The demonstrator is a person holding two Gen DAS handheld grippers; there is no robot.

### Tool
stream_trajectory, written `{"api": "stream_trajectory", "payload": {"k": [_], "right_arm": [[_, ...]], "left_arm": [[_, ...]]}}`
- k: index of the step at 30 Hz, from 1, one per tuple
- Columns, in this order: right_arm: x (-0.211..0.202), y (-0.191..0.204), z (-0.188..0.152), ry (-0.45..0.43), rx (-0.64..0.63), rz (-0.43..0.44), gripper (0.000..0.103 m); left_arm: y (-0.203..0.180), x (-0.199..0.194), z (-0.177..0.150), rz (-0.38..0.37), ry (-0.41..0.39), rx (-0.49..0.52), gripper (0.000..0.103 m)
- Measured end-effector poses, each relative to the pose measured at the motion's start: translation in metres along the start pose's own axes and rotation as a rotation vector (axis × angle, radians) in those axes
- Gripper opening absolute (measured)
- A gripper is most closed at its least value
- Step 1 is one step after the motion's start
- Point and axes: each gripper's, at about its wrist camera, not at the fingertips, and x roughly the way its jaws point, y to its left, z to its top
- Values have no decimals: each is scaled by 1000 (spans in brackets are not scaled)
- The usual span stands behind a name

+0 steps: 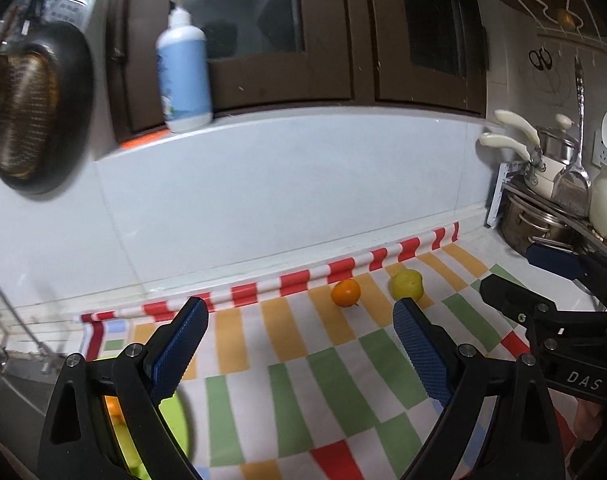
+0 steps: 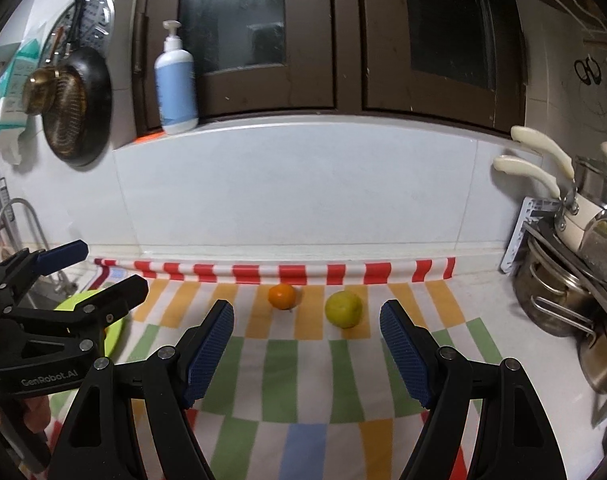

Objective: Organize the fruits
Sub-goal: 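Move both open grippers back toward the last orange and yellow citrus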

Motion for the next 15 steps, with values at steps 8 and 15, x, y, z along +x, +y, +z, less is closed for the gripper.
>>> {"api": "stream_trajectory", "payload": {"k": [8,15], "right_arm": [[50,-20,-3,51,23,-8,76],[101,-36,-12,116,47,-10,76]], "left_arm": [[-8,56,2,-26,32,8,94],[-12,112,-1,-62,87,14,94]]}}
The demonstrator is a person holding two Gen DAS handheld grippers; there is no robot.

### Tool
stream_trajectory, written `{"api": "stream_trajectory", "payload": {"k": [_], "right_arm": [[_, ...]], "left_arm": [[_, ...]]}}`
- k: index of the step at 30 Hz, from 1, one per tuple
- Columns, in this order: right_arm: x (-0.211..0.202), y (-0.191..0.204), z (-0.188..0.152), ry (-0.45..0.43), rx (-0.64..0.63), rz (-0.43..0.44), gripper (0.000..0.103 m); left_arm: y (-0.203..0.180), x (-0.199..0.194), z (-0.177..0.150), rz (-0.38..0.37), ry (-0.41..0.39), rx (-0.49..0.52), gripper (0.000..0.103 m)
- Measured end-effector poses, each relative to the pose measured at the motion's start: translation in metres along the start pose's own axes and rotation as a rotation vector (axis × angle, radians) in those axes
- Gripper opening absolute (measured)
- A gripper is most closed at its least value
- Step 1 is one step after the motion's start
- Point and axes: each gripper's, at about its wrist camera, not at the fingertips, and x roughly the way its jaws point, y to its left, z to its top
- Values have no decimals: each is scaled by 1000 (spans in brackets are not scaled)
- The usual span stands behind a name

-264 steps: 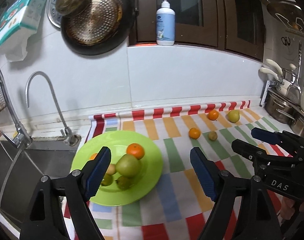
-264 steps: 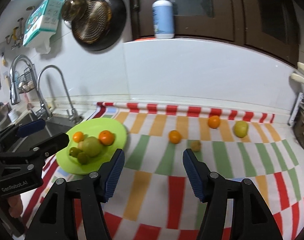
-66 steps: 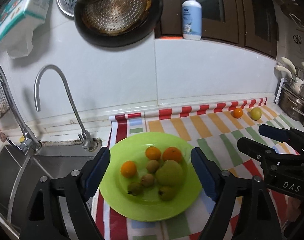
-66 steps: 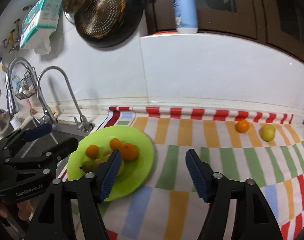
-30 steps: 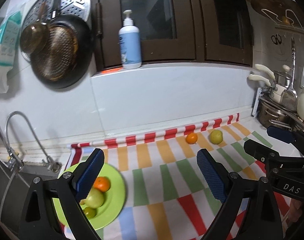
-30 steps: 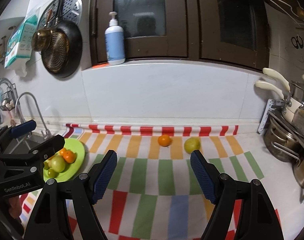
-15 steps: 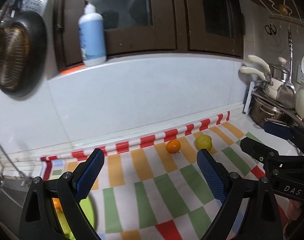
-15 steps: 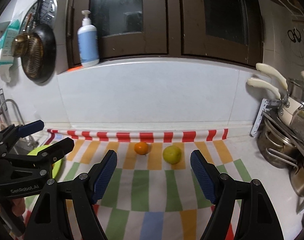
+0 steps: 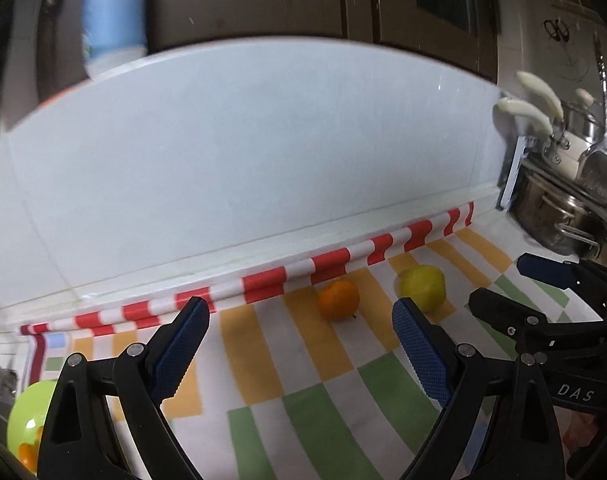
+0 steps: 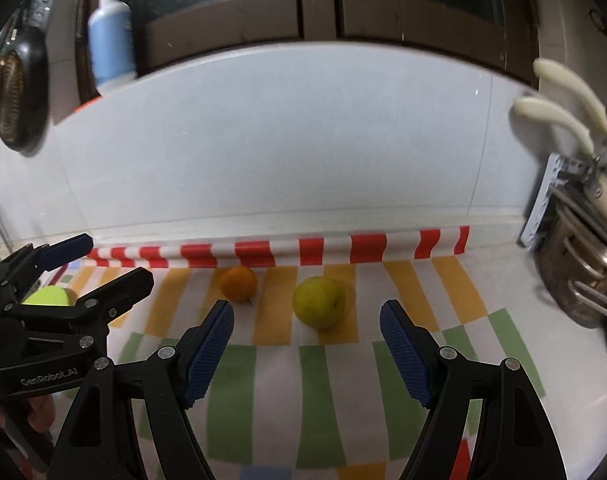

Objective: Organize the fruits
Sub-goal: 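Move both open grippers back toward the last orange and yellow citrus, then grasp the yellow citrus with the right gripper while the left grasps the orange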

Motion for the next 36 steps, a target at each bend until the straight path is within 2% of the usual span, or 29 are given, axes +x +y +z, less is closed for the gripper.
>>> {"api": "stream_trajectory", "payload": {"k": [9,12,18,21,23,27,28,36], "right_arm": [[56,-17,-4,67,41,11,76],[68,-17,-3,84,31,11,76],[90,-16,-2,137,-2,24,70],[97,-18,-1,152,0,30,66],[100,-18,-1,159,0,37,64],[106,-19,-4,181,3,63,55],[107,-18,-5,184,6,74,51],[102,-11,-7,171,3,71,50]], "left_arm": [[-7,69,1,-47,84,46,85],[-9,87,0,-85,130,65,78],[-11,111,0,-114,171,69,72],[-12,122,0,-126,200,61,64],[-12,126,0,-135,209,52,58],[-14,126,0,-164,211,57,39],[-15,125,0,-164,210,67,40],[-10,111,-3,-116,175,52,40]]}}
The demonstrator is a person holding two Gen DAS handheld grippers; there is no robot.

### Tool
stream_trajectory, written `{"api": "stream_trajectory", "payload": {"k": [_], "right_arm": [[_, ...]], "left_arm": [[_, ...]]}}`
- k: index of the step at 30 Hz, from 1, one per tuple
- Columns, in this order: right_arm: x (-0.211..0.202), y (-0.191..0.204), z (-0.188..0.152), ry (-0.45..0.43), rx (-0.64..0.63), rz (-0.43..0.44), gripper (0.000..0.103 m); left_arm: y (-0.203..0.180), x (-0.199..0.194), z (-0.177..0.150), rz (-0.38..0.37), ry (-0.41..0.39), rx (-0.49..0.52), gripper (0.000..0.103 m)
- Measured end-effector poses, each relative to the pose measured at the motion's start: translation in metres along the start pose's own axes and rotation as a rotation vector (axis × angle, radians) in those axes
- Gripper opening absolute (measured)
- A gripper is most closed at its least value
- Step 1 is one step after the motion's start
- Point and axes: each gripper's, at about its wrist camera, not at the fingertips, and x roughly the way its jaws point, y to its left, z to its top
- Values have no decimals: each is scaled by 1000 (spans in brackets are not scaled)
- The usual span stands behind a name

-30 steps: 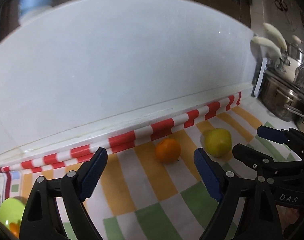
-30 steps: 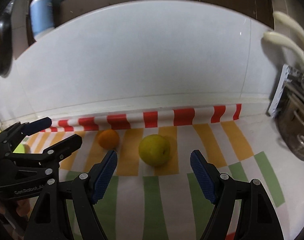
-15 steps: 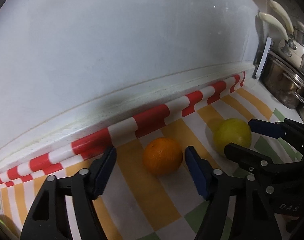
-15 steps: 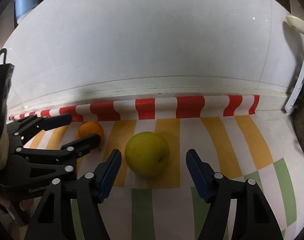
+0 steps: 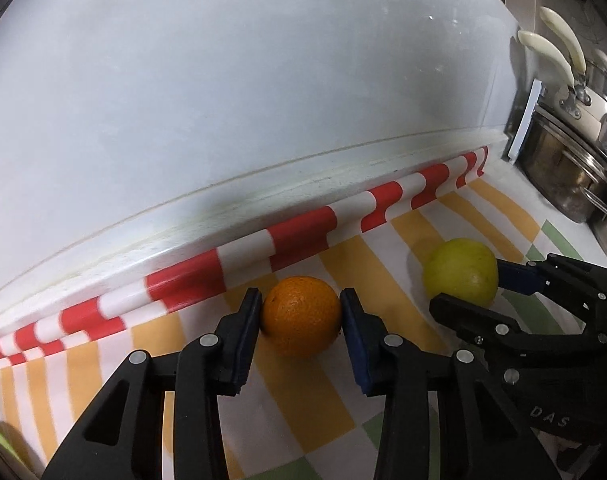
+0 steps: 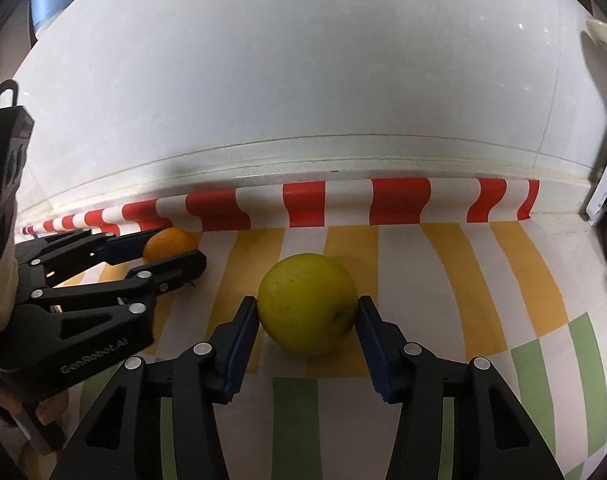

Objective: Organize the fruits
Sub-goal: 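Grasp the yellow citrus with the right gripper while the left grasps the orange, then carry the citrus and orange onto the green plate and open both grippers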

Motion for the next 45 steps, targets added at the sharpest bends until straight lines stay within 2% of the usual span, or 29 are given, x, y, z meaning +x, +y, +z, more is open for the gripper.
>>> {"api": "stream_trajectory", "payload": {"k": [5,23,33,45], "right_arm": [[-13,5,-2,-34,11,5,50],[-110,41,-15,-140,-13,42,50],[-159,73,-32,-173,-45,75,50],[-200,117,-50,-211,-109,129,50]], "left_arm": [[-2,-25,-8,35,-28,-6,40],[-7,-135,-35,81,-133,-52,40],[-3,-197,-58,111,-190,-79,40],[12,-261,-96,168,-236,-140,40]]}}
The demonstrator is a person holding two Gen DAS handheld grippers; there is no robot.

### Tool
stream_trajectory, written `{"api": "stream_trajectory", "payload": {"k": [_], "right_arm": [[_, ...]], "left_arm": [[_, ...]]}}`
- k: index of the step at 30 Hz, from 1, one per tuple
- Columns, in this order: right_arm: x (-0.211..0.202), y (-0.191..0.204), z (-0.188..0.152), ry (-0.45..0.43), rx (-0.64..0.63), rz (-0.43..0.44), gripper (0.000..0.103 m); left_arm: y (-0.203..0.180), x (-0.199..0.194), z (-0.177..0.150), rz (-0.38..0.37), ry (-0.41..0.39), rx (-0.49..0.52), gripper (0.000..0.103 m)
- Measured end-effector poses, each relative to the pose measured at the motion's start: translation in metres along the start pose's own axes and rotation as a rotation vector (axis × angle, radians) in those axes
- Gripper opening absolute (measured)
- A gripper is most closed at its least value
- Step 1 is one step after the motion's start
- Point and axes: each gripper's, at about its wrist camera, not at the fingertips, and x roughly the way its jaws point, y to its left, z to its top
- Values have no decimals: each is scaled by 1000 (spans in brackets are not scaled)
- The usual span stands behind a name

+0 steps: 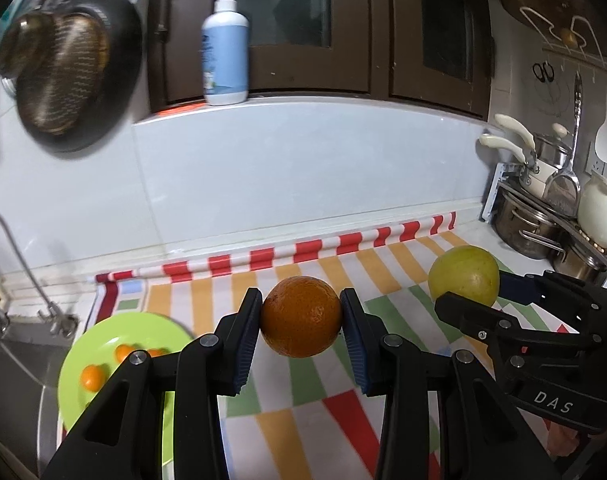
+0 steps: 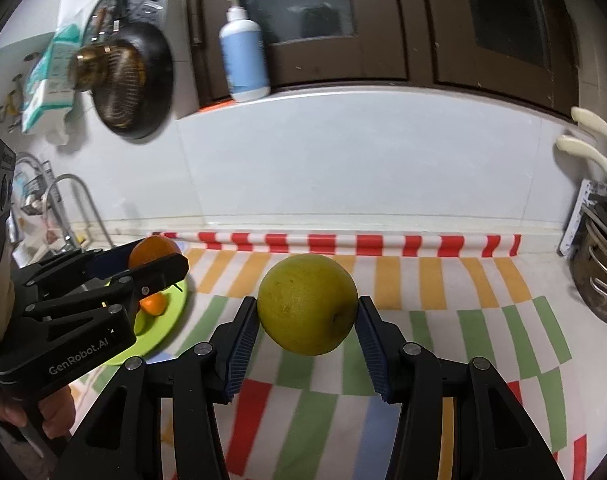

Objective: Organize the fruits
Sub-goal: 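Carry the citrus and orange onto the green plate and open both grippers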

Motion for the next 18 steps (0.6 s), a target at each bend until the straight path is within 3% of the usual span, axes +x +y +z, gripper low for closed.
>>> {"api": "stream_trajectory", "payload": {"k": [18], "right_arm": [[-10,78,-18,10,-113,161,50]], "left_arm": [[58,-65,-43,140,4,-72,40]]}}
